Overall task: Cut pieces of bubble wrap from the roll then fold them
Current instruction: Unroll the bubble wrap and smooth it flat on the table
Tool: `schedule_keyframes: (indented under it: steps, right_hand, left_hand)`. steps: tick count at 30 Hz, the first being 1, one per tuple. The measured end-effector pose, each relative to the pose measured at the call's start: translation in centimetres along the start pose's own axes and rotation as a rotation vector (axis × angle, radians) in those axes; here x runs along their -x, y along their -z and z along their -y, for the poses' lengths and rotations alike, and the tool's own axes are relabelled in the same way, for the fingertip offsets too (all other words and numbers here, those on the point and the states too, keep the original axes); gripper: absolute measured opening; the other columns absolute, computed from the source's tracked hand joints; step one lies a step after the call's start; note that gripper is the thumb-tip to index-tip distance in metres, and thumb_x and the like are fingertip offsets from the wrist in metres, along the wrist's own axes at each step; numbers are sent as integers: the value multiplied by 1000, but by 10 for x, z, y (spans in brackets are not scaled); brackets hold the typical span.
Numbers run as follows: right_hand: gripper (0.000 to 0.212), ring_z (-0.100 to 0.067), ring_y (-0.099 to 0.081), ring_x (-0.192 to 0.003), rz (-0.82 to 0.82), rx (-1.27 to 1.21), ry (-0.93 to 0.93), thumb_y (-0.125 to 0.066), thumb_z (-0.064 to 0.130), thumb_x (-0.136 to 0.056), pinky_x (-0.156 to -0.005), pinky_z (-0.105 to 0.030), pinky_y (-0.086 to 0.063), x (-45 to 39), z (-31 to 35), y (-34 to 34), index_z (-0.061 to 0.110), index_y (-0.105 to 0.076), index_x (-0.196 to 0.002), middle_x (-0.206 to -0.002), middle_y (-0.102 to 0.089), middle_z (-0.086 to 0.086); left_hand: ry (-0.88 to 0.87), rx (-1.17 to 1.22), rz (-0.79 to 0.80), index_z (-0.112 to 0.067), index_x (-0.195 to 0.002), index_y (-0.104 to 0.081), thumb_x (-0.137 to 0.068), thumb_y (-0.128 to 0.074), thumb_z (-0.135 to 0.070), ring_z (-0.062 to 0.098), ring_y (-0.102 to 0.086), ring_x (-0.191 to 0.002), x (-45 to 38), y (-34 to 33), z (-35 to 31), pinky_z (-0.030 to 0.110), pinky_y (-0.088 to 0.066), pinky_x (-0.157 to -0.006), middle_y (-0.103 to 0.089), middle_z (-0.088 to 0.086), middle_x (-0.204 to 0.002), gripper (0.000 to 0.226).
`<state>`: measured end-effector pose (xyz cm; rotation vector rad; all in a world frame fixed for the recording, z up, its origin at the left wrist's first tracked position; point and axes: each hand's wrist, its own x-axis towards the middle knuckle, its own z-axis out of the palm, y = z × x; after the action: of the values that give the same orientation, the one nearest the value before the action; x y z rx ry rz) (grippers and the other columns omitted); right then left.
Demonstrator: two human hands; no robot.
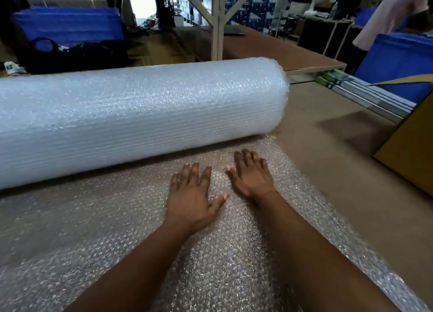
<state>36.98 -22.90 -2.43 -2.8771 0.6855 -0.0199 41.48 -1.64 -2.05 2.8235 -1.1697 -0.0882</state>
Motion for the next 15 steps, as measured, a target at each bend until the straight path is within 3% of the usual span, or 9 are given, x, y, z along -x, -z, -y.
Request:
schedule_keyframes:
  steps: [7, 15]
  right_hand:
    - [79, -31, -1, -165, 8, -50, 27, -15, 68, -108, -132, -50, -3, -6, -11, 7, 21, -10, -170, -178, -6, -11]
    - [81, -31, 3, -164, 2, 11, -65, -13, 70, -106, -131, -51, 1, -12, -48, 7, 23, -2, -171, -179, 2, -9]
  left_hand:
    - [28, 4, 52, -27, -170, 12, -91, -1, -91, 35, 17, -164, -11, -3, -4, 57, 4, -133, 12, 10, -179, 102]
    - [6, -33, 111, -32, -170, 10, -89, -3, -93, 35, 14, -165, -56, -3, -12, 59, 1, -132, 12, 9, -179, 103]
